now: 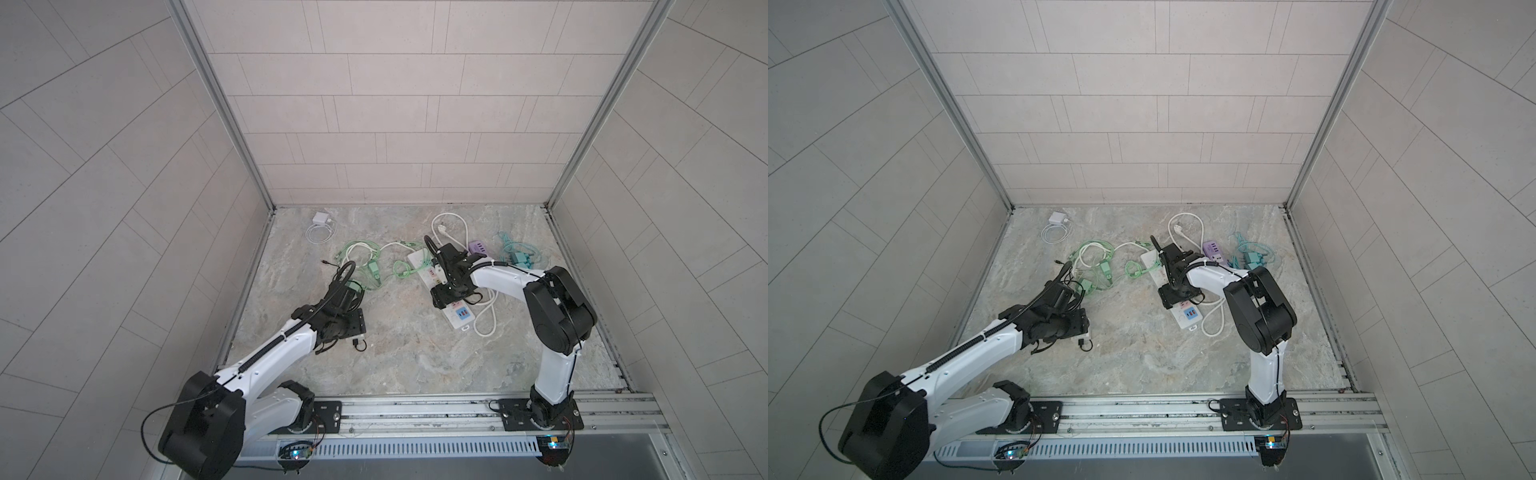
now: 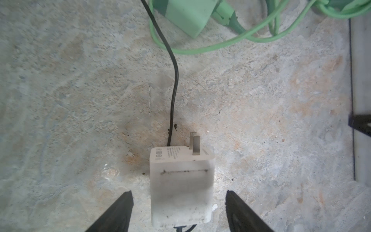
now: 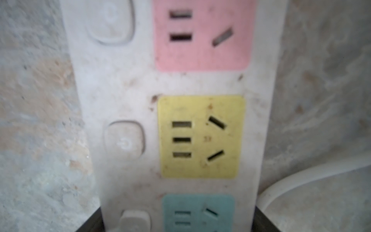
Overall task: Insert the plug
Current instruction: 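Carry charger toward robot with left gripper while right gripper grasps white strip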
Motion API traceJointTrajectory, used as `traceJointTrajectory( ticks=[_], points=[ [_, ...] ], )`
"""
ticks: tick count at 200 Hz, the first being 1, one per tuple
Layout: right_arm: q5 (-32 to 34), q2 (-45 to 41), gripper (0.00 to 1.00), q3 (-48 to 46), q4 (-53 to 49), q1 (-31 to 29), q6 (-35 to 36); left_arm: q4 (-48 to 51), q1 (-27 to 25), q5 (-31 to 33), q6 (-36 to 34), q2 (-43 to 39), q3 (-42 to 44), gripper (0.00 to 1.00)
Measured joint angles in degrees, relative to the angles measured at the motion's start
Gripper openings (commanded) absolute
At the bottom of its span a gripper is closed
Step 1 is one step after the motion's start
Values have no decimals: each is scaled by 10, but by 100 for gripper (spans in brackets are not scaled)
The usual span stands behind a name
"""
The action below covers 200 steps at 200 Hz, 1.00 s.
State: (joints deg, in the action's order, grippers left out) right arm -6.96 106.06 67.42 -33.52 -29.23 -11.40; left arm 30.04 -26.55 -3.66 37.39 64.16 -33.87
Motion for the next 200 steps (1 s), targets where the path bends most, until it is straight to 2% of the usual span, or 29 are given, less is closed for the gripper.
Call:
traceJointTrajectory(
  ticks=[28, 65, 107, 146, 176, 200],
  points=[
    [12, -17, 86, -22, 1, -16, -16, 12, 0, 6, -13, 0, -8, 79],
    [28, -16, 92, -4, -26, -37, -28, 31, 0, 16, -24, -21, -9, 79],
    [52, -16, 96, 75, -40, -37, -37, 35, 0, 26, -18, -54, -7, 80],
    [53, -16, 85, 133, -39, -33, -46, 37, 0, 42, -7, -58, -3, 80],
    [24, -1, 74, 166, -24, -23, -62, 38, 0, 44, 3, -69, 2, 80],
    [-12, 30, 71, 174, -3, -7, -83, 39, 0, 48, 6, -84, 3, 80]
  ],
)
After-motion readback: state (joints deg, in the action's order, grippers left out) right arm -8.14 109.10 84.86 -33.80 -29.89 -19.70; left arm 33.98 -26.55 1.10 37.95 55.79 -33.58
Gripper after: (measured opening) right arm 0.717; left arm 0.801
